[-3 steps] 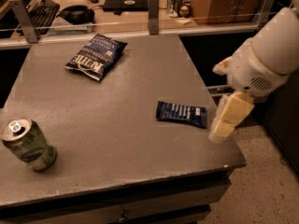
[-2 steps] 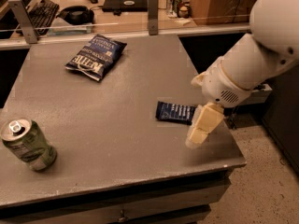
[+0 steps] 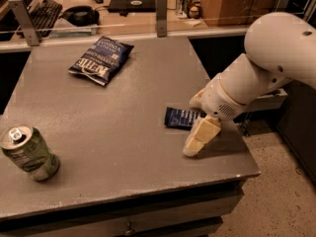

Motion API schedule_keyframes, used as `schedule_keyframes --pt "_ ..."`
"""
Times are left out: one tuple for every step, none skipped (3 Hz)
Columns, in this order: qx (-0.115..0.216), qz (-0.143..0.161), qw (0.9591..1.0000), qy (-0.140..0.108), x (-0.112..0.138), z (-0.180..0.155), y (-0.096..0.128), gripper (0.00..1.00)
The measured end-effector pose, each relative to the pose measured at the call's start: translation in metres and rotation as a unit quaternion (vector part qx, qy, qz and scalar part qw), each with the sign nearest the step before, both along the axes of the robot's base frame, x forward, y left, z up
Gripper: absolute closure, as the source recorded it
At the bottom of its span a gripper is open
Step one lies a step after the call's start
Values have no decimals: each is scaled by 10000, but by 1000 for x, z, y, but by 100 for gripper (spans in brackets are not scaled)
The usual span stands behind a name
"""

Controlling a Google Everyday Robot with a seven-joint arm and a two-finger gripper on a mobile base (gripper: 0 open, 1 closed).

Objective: Move rxbar blueberry near green can

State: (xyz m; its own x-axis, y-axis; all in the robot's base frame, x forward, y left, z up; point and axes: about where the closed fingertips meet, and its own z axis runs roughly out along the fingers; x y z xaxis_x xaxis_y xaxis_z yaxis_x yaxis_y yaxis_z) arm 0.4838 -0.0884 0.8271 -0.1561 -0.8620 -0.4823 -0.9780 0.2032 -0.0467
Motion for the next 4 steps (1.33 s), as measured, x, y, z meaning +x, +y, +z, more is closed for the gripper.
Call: schedule_keyframes --pt "173 29 9998 22 4 -3 6 49" --pt "173 29 9998 22 4 0 6 71" --pt "174 29 9998 22 4 0 6 95" --pt "309 35 9995 -88 7 10 8 100"
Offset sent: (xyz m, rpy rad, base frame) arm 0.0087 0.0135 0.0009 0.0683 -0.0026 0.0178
